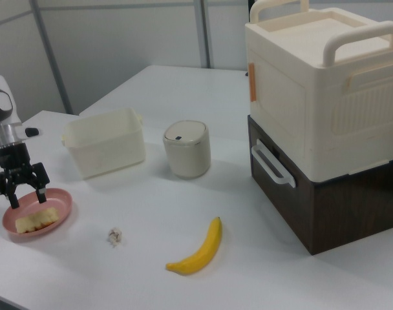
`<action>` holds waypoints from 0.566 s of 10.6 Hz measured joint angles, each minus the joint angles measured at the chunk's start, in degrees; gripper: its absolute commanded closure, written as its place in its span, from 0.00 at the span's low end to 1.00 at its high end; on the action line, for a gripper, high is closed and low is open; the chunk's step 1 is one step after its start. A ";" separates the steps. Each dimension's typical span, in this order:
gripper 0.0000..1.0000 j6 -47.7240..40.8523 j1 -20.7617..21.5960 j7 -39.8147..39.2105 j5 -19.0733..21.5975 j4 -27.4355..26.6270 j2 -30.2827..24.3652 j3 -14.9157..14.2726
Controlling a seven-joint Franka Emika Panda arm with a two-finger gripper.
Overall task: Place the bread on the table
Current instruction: 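Move the gripper over the bread roll on the pink plate and lower, then close the gripper on the bread roll and lift it off the plate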
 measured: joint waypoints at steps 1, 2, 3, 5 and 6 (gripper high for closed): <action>0.00 0.49 0.00 0.31 -0.42 -0.37 0.97 0.15; 0.00 0.71 -0.01 0.34 -0.82 -0.38 1.75 0.14; 0.04 0.85 -0.04 0.38 -1.78 -0.38 2.42 0.14; 0.30 1.04 -0.24 0.43 -2.75 -0.37 3.49 0.12; 0.51 1.05 -0.28 0.43 -3.05 -0.37 3.81 0.11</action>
